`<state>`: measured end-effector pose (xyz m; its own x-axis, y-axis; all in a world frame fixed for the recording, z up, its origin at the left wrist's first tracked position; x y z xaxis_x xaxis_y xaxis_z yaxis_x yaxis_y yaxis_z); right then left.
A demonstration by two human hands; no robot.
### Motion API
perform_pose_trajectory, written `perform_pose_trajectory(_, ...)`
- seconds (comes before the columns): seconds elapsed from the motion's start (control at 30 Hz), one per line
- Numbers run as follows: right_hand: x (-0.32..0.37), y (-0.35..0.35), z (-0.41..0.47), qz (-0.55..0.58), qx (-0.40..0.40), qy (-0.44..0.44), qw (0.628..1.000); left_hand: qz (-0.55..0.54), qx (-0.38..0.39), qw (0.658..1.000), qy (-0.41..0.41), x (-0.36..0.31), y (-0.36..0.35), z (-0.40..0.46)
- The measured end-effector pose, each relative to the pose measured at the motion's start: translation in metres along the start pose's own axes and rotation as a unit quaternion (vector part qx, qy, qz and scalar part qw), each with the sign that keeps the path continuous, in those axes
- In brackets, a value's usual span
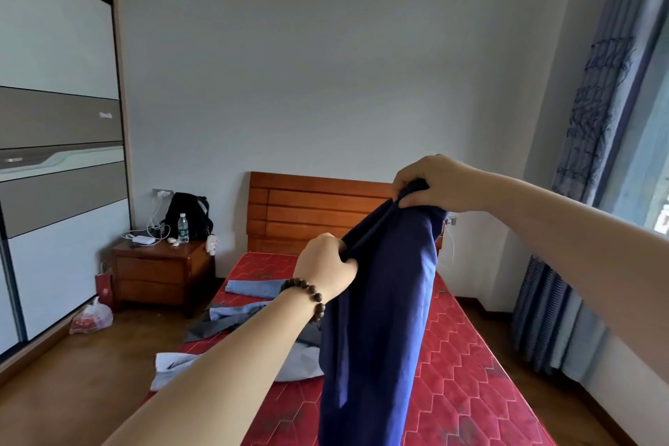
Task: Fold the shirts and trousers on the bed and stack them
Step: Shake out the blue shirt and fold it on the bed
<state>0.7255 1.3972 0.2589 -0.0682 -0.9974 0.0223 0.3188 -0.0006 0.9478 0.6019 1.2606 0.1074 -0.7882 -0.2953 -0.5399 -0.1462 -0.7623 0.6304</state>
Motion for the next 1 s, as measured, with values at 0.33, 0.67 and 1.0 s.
perform_pose_trajectory(0.33,-0.019,0.003,-0.010,-0.033,0.019,-0.050,0.998,-0.002,0.007,0.991,-0.130,0.019,0.022,0.006)
perform_pose_trajectory(0.67,-0.015,0.002,-0.003,-0.006,-0.038,-0.078,0.996,-0.037,0.134,0.984,-0.109,0.042,-0.026,-0.029)
perform_pose_trajectory(1.0,-0.050,-0.004,-0.023,-0.072,-0.027,-0.121,0.990,-0.067,0.143,0.987,-0.029,0.066,-0.062,-0.054)
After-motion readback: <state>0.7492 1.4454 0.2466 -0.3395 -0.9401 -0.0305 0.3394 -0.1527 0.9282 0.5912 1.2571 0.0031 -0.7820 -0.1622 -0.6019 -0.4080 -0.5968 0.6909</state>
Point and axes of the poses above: each hand's wrist, its own z-axis towards the middle knuckle, its own y-axis out of the back of the hand, x = y × z, the point moved 2 cm from there along z, towards the middle knuckle, and after that the axes turned 4 degrees about -y, right-handed, at the moved point
